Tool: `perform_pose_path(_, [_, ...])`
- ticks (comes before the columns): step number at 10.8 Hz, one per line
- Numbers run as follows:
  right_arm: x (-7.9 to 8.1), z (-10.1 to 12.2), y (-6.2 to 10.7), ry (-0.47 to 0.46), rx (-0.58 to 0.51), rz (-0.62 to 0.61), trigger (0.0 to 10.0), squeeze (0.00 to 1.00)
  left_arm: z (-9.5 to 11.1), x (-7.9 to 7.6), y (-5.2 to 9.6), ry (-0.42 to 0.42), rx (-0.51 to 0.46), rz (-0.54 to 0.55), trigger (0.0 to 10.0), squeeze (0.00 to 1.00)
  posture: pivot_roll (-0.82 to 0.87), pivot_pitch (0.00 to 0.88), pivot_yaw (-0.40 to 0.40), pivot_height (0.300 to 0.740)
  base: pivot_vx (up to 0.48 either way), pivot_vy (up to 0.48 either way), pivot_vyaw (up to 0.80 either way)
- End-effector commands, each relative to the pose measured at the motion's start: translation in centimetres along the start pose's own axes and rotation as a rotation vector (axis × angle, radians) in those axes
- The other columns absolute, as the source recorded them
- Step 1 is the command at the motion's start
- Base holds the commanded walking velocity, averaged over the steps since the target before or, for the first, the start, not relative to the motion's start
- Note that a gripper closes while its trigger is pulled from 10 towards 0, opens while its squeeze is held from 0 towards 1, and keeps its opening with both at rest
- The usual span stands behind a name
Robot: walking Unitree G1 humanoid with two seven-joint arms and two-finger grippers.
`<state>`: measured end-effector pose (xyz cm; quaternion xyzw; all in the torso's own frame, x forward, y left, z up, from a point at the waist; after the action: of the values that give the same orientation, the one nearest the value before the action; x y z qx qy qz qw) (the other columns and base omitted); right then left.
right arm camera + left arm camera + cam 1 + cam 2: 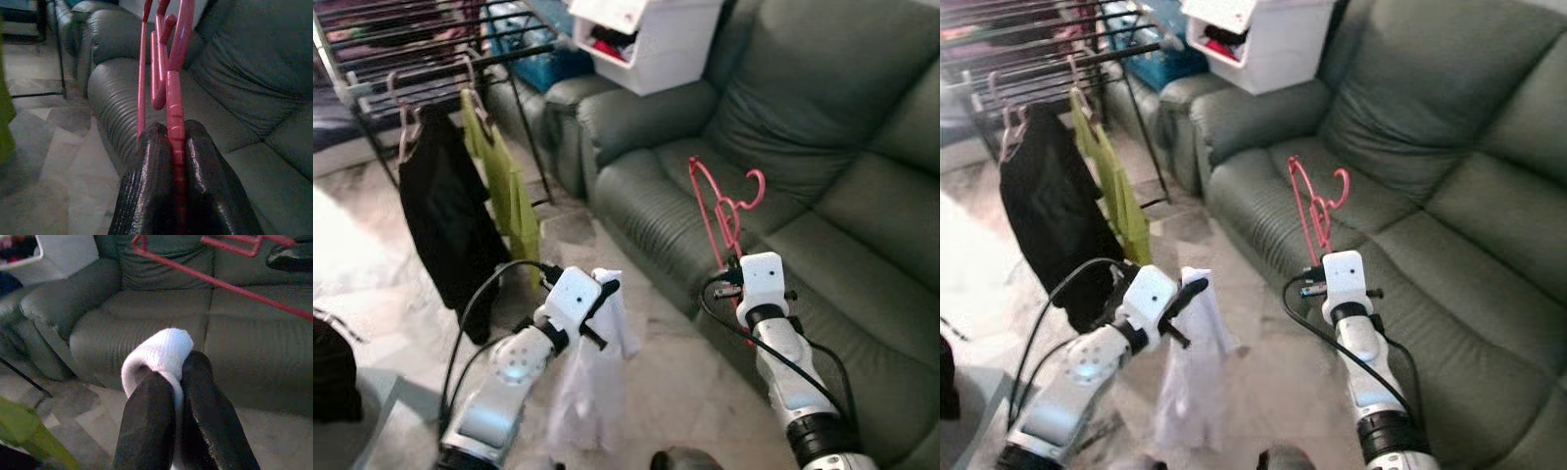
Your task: Hang hanger
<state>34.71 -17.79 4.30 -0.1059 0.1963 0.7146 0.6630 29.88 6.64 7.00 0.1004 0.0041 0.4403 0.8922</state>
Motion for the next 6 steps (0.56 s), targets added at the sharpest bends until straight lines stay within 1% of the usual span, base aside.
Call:
perform_pose_path(1, [0.1,0.5,-0.3,0.009,-0.014,0.034,10.0,0.00,1.9,0.5,-0.5,-0.117,-0.054,-0.022,10.0,0.00,-0.02,0.000,-0.031,0.740,0.000,0.000,0.00])
perform_pose_path(2, [0.2,0.1,-0.1,0.016,-0.008,0.093,10.0,0.00,1.6,2.7,-0.5,-0.294,-0.011,-0.026,10.0,0.00,-0.01,0.000,-0.029,0.740,0.000,0.000,0.00])
perform_pose_path(3, [0.0,-0.5,-0.1,0.016,0.017,0.135,10.0,0.00,1.9,4.9,-0.6,-0.428,0.016,-0.010,10.0,0.00,-0.02,0.000,-0.024,0.740,0.000,0.000,0.00])
perform_pose_path(4, [-0.6,-0.5,-0.3,0.014,0.023,0.173,10.0,0.00,3.2,8.3,-0.9,-0.537,0.022,0.053,10.0,0.00,-0.02,0.000,-0.016,0.740,0.000,0.000,0.00])
perform_pose_path(5, [-0.5,-0.3,-0.3,-0.002,0.017,0.237,10.0,0.00,4.5,10.3,-1.1,-0.610,0.012,0.093,10.0,0.00,-0.03,0.000,-0.011,0.740,0.000,0.000,0.00])
perform_pose_path(6, [0.7,-0.6,0.3,-0.018,0.033,0.362,10.0,0.00,5.2,11.1,-1.4,-0.663,-0.001,0.105,10.0,0.00,-0.03,0.000,-0.013,0.740,0.000,0.000,0.00])
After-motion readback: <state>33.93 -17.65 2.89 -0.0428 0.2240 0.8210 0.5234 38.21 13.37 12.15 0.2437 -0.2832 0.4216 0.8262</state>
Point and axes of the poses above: a point about 5 cm out from each wrist's last joint towards the gripper, its own y axis pointing back from the gripper into the wrist, its own z axis along the axis of the wrist's last joint, x = y × z, the point moved 6 cm from there along -y, pointing out of the wrist towards the gripper, and after that the axes turned 11 degrees about y, right-handed, at the moved point
